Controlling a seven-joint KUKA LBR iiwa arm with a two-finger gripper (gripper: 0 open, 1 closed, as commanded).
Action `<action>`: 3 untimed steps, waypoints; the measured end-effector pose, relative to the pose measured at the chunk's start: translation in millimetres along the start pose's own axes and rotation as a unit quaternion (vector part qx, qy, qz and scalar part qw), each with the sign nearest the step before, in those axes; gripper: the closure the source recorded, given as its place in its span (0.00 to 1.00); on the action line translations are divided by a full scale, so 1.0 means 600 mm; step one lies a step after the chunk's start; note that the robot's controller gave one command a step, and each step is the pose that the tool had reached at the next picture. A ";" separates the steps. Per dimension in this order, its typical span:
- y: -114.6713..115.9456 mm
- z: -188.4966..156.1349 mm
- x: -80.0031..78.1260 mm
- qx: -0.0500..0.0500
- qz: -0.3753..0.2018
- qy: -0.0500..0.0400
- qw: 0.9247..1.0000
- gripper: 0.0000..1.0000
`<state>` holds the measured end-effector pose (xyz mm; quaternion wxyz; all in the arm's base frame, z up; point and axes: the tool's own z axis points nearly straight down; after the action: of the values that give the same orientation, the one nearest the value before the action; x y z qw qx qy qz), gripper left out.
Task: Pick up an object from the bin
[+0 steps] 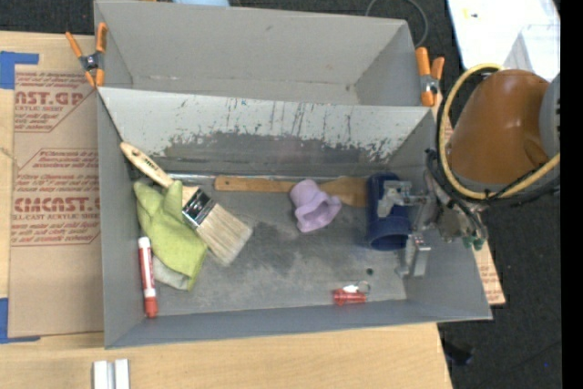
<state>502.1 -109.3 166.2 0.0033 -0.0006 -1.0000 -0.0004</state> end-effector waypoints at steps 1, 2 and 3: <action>0.001 -0.008 -0.003 0.001 -0.001 -0.004 1.000 0.00; -0.062 0.091 -0.127 0.000 -0.186 -0.007 0.982 0.00; -0.061 0.126 -0.173 -0.009 -0.206 -0.004 0.979 0.00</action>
Offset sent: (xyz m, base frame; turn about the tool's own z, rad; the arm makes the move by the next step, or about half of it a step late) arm 0.0797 -0.0445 -0.0648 -0.4112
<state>605.1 -145.7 90.1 -0.0007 0.2049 -0.9787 -0.0104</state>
